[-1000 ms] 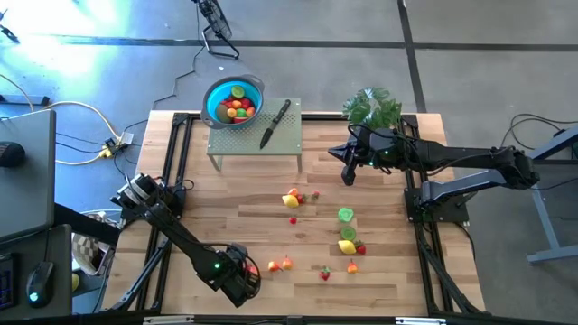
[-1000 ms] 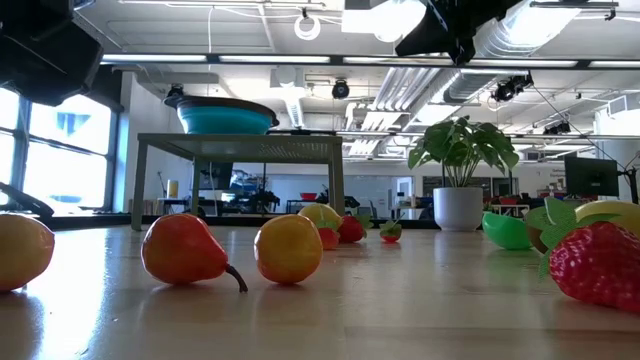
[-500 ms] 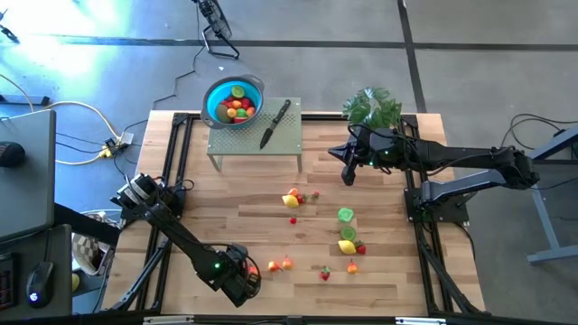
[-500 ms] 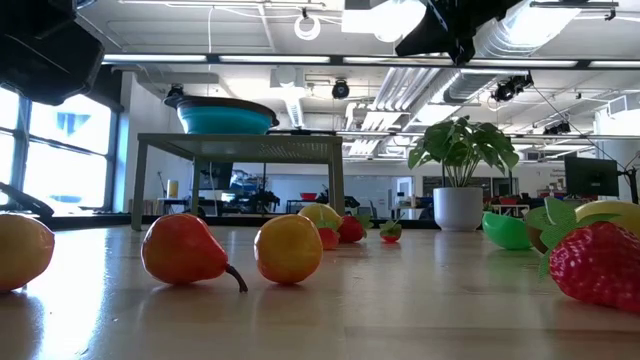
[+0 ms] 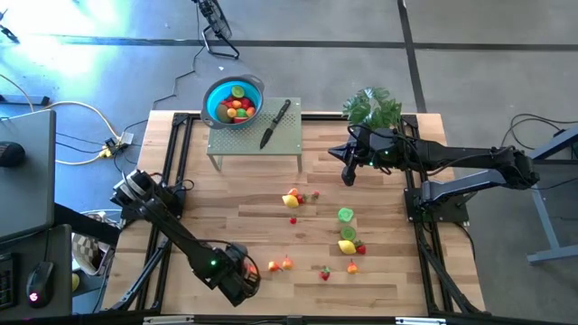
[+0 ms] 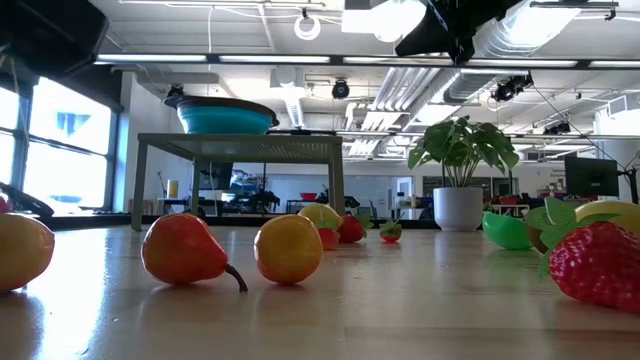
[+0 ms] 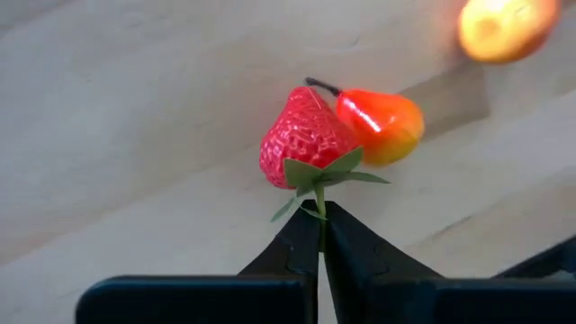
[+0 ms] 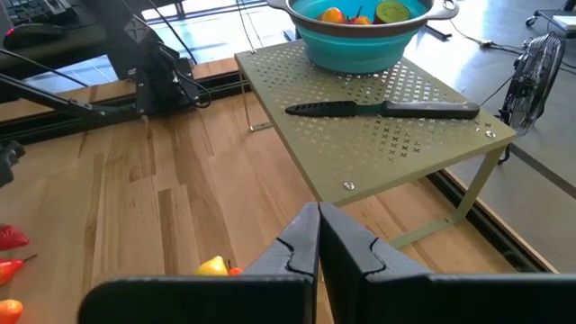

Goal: Pick & Place Fruit
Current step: Put the strawberry into the strainer bowl on the shelf

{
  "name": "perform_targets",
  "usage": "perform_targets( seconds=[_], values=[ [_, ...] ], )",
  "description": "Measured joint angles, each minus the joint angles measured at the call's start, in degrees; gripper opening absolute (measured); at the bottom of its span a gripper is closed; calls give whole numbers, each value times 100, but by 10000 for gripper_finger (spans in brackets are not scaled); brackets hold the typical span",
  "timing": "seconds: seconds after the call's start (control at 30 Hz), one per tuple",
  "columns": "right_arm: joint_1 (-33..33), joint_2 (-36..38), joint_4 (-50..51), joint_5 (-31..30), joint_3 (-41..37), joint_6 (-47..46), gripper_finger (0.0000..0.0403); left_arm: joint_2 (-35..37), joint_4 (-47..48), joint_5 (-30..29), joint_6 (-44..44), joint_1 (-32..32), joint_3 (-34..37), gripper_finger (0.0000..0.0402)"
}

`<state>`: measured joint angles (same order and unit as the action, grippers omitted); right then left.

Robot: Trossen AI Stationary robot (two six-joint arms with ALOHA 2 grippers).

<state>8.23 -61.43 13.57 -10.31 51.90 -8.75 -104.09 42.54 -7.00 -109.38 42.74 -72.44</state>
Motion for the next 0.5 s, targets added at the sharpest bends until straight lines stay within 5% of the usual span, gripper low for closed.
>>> perform_targets(
  seconds=[0.5],
  values=[
    [0, 0, -1, 0, 0, 304, 3, 911, 104, -1054, 9, -134, -7, 1]
  ],
)
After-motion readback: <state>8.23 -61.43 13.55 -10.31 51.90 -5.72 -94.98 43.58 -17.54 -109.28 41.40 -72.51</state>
